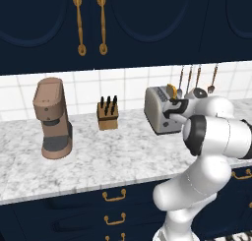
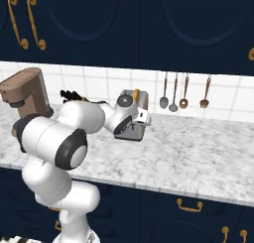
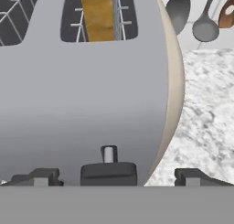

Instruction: Start the toaster. Once the lever pops up, take the bread to the plate on the dining counter.

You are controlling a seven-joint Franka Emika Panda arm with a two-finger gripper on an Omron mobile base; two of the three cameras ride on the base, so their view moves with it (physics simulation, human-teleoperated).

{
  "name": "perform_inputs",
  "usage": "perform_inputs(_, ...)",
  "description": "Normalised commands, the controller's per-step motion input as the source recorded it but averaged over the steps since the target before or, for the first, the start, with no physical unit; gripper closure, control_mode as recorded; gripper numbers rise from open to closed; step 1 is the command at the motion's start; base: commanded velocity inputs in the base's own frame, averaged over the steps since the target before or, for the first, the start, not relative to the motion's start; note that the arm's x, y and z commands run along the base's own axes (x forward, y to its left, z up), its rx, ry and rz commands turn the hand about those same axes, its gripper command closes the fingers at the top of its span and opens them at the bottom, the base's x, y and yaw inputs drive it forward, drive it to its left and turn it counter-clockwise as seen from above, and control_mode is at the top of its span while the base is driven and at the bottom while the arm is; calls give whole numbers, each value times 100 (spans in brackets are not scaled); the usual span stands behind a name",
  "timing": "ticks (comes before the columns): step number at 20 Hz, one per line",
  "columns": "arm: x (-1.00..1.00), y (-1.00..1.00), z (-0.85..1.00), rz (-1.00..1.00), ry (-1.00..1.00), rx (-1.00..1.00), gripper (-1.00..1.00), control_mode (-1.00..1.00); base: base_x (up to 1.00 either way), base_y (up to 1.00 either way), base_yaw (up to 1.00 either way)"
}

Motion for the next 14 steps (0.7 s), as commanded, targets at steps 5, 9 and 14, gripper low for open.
perform_inputs(5, 12, 1, -3, 0, 0, 0, -100, -100, 0, 0, 0)
perform_inputs(9, 0, 0, -19, 0, 0, 0, -100, -100, 0, 0, 0)
perform_inputs(14, 0, 0, -10, 0, 1, 0, -100, -100, 0, 0, 0)
